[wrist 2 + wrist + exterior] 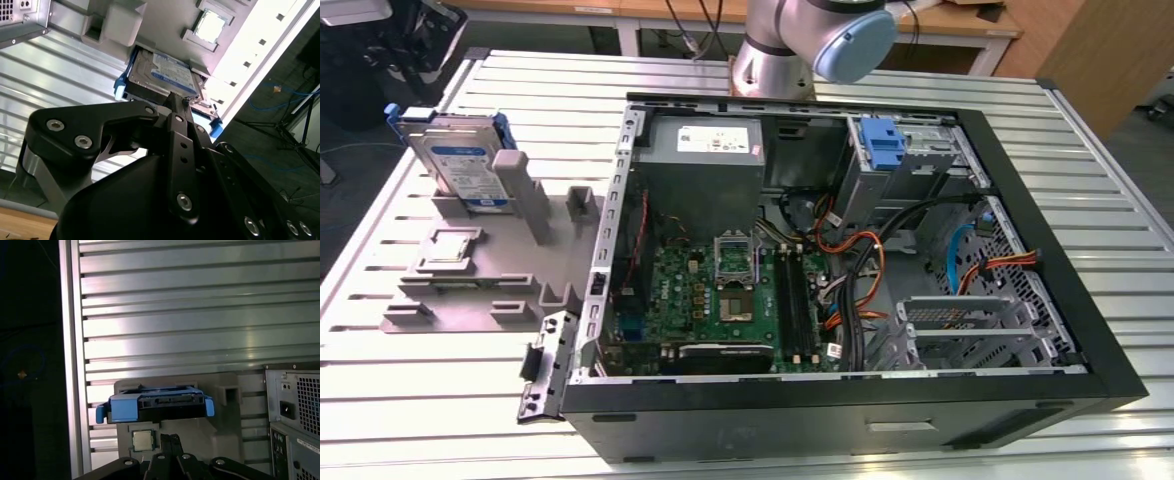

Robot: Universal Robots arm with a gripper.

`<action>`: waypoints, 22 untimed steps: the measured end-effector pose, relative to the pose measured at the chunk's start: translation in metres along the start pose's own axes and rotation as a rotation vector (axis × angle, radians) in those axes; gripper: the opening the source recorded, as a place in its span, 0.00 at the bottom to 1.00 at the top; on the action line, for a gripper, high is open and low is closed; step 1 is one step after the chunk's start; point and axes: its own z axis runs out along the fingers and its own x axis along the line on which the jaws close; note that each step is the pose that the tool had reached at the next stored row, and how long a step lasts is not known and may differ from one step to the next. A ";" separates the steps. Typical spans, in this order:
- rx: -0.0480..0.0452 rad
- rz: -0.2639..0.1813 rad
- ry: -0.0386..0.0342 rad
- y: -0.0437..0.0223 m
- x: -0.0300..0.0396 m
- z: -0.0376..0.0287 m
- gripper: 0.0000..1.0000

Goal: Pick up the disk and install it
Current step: 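Reach for the disk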

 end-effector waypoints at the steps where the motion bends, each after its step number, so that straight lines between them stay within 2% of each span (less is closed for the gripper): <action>1: 0.0000 0.000 0.0000 0.0023 0.0009 0.0002 0.10; 3: 0.0000 0.000 0.0000 0.0067 0.0035 0.0006 0.10; 5: 0.0000 0.000 0.0000 0.0084 0.0069 0.0010 0.10; 15: 0.0000 0.000 0.0000 0.0073 0.0271 0.0025 0.10; 18: 0.0000 0.000 0.0001 0.0070 0.0301 0.0026 0.10; 22: 0.0000 0.000 0.0000 0.0070 0.0305 0.0027 0.10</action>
